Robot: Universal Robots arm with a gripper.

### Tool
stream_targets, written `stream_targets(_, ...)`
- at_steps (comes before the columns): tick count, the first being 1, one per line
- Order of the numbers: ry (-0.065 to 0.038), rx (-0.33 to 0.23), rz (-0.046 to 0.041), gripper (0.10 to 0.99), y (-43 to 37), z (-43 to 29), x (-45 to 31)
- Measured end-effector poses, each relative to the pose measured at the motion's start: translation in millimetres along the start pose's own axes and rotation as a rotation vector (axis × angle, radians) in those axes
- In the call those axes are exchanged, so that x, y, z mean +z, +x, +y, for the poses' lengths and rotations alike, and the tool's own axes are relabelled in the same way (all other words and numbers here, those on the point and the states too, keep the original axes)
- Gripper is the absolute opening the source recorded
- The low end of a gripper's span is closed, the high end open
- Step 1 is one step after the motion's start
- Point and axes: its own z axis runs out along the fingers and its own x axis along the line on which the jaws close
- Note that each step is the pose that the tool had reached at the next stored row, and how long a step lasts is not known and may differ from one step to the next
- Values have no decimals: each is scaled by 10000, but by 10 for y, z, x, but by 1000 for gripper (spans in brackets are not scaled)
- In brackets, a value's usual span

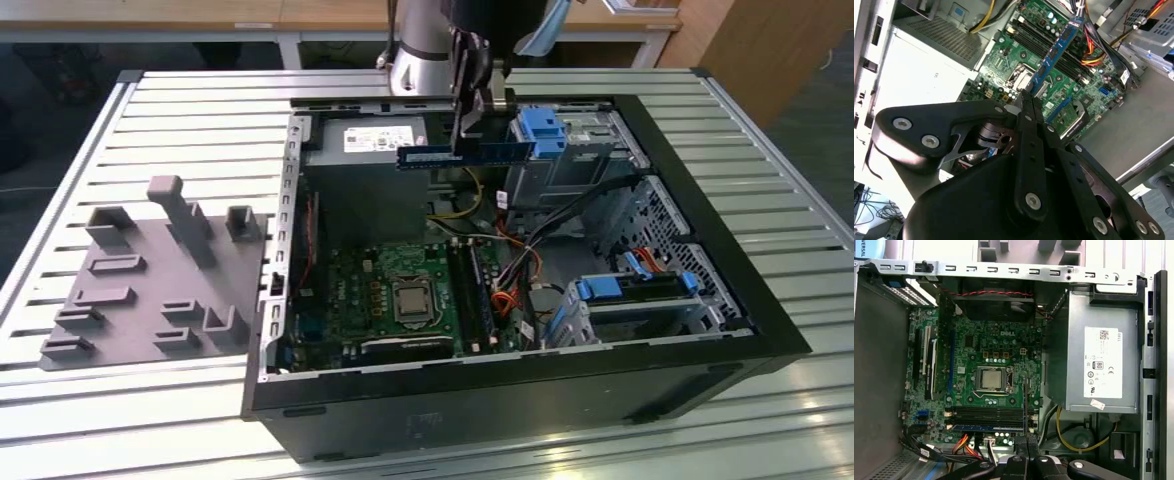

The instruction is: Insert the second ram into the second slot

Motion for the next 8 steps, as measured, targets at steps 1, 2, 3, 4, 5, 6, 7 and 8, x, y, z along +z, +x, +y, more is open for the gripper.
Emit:
stream_targets(1,0,-1,4,114,14,0,0)
stream_targets(2,0,-1,9,114,25,1,-1)
stream_targets(3,-1,0,14,114,36,1,-1)
stream_targets(4,0,0,18,114,48,1,0)
stream_targets(5,0,0,22,114,62,2,-1)
stream_targets(6,0,0,25,114,75,2,-1)
stream_targets(7,0,1,28,114,89,2,-1)
stream_targets(8,-1,1,31,114,102,3,-2)
